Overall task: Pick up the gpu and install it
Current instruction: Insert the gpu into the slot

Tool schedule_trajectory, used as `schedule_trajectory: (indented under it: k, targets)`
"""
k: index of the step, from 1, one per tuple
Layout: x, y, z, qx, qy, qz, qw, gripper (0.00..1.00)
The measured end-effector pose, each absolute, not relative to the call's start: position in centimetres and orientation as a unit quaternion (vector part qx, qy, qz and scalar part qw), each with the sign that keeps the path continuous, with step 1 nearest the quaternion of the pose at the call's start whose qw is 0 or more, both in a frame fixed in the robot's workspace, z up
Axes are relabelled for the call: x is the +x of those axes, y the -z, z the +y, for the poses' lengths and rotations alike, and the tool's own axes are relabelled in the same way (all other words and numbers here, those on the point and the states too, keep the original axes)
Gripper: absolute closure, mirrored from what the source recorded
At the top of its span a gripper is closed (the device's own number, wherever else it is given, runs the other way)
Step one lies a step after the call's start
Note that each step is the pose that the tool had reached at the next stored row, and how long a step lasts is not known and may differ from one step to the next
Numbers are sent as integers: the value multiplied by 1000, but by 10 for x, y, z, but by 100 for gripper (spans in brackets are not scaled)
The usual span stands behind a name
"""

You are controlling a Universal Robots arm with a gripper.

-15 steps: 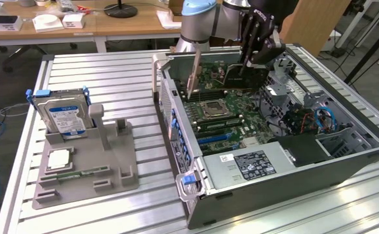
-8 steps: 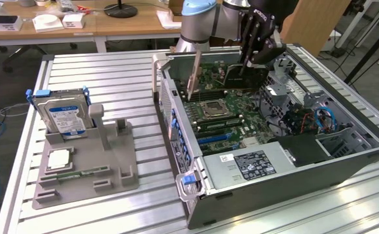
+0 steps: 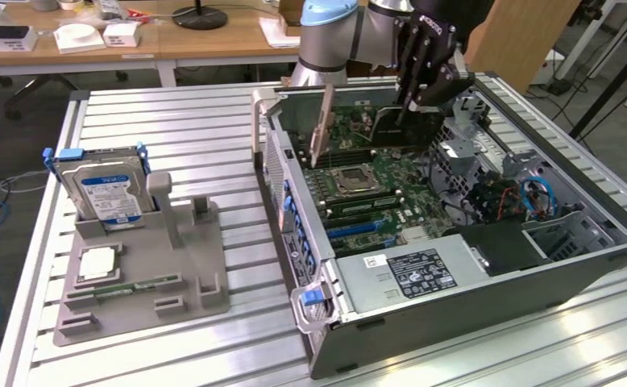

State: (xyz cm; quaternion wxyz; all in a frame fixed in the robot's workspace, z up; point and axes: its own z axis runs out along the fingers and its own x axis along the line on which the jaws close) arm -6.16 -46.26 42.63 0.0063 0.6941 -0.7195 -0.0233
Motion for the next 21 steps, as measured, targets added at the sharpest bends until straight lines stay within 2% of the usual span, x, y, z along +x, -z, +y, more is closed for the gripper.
schedule_trajectory:
  k: [21]
  targets:
    - [-62, -426, -463, 722, 23, -692, 7, 74]
